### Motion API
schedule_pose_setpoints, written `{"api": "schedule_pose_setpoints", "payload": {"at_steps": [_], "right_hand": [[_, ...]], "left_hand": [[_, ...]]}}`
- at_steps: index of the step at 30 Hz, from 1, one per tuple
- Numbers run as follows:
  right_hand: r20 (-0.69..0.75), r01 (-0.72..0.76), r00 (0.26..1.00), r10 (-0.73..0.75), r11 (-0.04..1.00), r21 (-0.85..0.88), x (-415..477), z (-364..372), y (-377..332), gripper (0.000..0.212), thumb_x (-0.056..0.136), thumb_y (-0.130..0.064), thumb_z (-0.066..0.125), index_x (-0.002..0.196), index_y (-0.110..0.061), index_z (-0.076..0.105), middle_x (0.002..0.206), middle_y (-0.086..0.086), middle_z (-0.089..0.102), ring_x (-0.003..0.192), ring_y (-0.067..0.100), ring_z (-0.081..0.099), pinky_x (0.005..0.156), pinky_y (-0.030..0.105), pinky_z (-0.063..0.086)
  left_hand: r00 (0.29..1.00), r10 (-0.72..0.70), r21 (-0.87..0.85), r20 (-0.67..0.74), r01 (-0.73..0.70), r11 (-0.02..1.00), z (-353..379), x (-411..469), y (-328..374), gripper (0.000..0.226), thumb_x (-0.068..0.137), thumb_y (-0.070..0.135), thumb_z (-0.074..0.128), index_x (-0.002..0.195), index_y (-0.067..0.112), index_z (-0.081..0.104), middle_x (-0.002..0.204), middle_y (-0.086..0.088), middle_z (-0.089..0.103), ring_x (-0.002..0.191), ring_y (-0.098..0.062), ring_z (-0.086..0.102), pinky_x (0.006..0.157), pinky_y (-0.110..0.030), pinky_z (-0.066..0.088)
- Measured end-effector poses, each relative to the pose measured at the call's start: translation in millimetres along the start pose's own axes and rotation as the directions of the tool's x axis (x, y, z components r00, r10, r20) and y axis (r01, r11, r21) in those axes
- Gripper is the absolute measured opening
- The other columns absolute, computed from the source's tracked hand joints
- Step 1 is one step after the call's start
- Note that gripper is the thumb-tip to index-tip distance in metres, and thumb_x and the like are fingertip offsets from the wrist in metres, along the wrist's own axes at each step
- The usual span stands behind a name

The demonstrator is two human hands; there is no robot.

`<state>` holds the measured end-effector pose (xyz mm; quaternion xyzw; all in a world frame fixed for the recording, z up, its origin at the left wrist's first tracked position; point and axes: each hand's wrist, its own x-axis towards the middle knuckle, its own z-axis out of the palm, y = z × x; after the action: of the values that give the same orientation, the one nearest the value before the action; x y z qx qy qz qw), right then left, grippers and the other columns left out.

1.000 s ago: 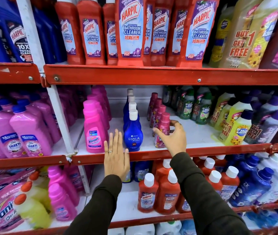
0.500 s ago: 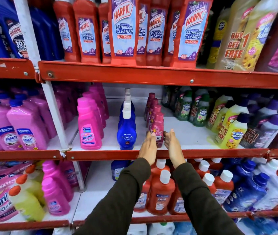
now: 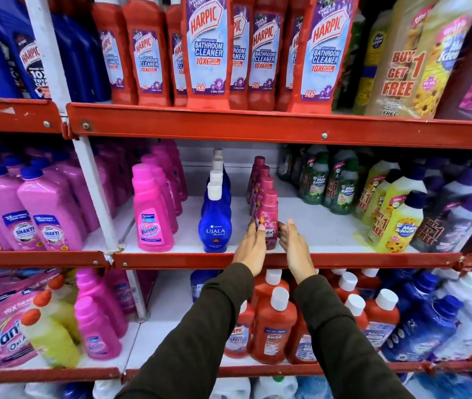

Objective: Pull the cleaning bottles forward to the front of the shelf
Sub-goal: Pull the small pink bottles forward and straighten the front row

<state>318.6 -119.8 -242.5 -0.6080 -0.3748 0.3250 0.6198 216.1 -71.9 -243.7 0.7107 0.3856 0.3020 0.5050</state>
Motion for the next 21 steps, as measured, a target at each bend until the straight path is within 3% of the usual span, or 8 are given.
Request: {"api": "schedule_pose_setpoints", "payload": {"at_steps": [2, 4, 7, 10, 12, 14, 17, 21], "right_hand": [[-0.03, 0.005, 1.0, -0.004, 0.999, 0.047, 0.0, -0.3, 1.4, 0.059, 0.105, -0.05, 0.027, 0.146, -0.012, 0.048, 0.145, 0.006, 0.054, 0.131, 0.016, 0.051, 0.114, 0.031, 0.033], [-0.179, 0.067, 0.983, -0.043, 0.989, 0.129, -6.4, 2.5, 2.2, 0.053, 0.103, -0.047, 0.033, 0.14, -0.016, 0.055, 0.147, 0.008, 0.055, 0.137, 0.021, 0.051, 0.115, 0.037, 0.037], [-0.39, 0.242, 0.909, -0.151, 0.95, 0.196, -29.4, 19.3, 4.5, 0.042, 0.098, -0.038, 0.038, 0.108, -0.015, 0.072, 0.116, 0.01, 0.073, 0.111, 0.026, 0.067, 0.102, 0.047, 0.052], [-0.177, 0.196, 0.971, -0.162, 0.961, 0.194, -45.7, 60.8, 5.6, 0.041, 0.097, -0.037, 0.037, 0.112, -0.024, 0.072, 0.126, 0.004, 0.071, 0.121, 0.019, 0.064, 0.107, 0.038, 0.048], [-0.021, 0.116, 0.993, -0.114, 0.979, 0.166, -48.5, 88.3, 1.1, 0.044, 0.099, -0.043, 0.036, 0.134, -0.029, 0.059, 0.149, -0.005, 0.054, 0.138, 0.011, 0.049, 0.117, 0.033, 0.037], [0.051, 0.043, 0.997, -0.056, 0.974, 0.225, -43.1, 104.9, -0.8, 0.046, 0.104, -0.046, 0.034, 0.144, -0.028, 0.048, 0.153, -0.006, 0.05, 0.135, 0.003, 0.049, 0.111, 0.025, 0.041], [0.169, -0.092, 0.985, 0.039, 0.943, 0.319, -33.1, 113.9, -5.1, 0.038, 0.106, -0.044, 0.03, 0.116, -0.028, 0.063, 0.11, -0.008, 0.073, 0.086, -0.009, 0.072, 0.069, 0.008, 0.054], [0.157, -0.077, 0.987, 0.03, 0.95, 0.302, -25.5, 117.4, -2.3, 0.04, 0.107, -0.044, 0.029, 0.124, -0.025, 0.06, 0.109, -0.008, 0.072, 0.084, -0.01, 0.072, 0.066, 0.007, 0.053]], "left_hand": [[1.0, 0.008, -0.025, -0.007, -0.008, 1.0, -0.1, -5.2, 2.5, 0.064, 0.106, 0.051, 0.023, 0.161, 0.023, 0.007, 0.168, -0.002, 0.02, 0.153, -0.02, 0.024, 0.123, -0.036, 0.018], [0.996, 0.064, -0.096, -0.062, -0.07, 0.993, -3.3, -20.7, 3.0, 0.059, 0.107, 0.046, 0.026, 0.161, 0.025, 0.013, 0.162, 0.01, 0.025, 0.15, -0.009, 0.022, 0.118, -0.022, 0.017], [0.92, 0.245, -0.149, -0.305, -0.3, 0.942, -20.3, -45.5, -6.4, 0.048, 0.109, 0.038, 0.029, 0.155, 0.026, 0.035, 0.15, 0.018, 0.044, 0.144, -0.004, 0.038, 0.111, -0.007, 0.028], [0.767, 0.35, -0.065, -0.539, -0.452, 0.89, -40.5, -48.3, -23.7, 0.049, 0.106, 0.036, 0.027, 0.149, 0.019, 0.044, 0.15, 0.006, 0.051, 0.14, -0.012, 0.045, 0.115, -0.024, 0.036], [0.764, 0.25, -0.139, -0.595, -0.404, 0.904, -55.2, -43.4, -22.9, 0.052, 0.107, 0.038, 0.026, 0.154, 0.02, 0.035, 0.16, 0.007, 0.036, 0.147, -0.007, 0.032, 0.115, -0.014, 0.028], [0.839, 0.085, -0.288, -0.538, -0.278, 0.916, -69.9, -35.4, -27.4, 0.062, 0.105, 0.053, 0.025, 0.16, 0.023, 0.023, 0.163, 0.013, 0.022, 0.147, 0.001, 0.021, 0.113, -0.006, 0.019], [0.942, -0.142, -0.512, -0.303, -0.035, 0.858, -86.2, -21.8, -35.5, 0.107, 0.075, 0.093, 0.034, 0.155, 0.023, 0.036, 0.158, 0.0, 0.044, 0.141, -0.012, 0.044, 0.122, -0.036, 0.031], [0.962, -0.168, -0.519, -0.213, 0.034, 0.854, -92.0, -18.4, -33.6, 0.081, 0.091, 0.077, 0.03, 0.147, 0.022, 0.049, 0.142, -0.004, 0.061, 0.127, -0.017, 0.059, 0.116, -0.041, 0.04]]}}
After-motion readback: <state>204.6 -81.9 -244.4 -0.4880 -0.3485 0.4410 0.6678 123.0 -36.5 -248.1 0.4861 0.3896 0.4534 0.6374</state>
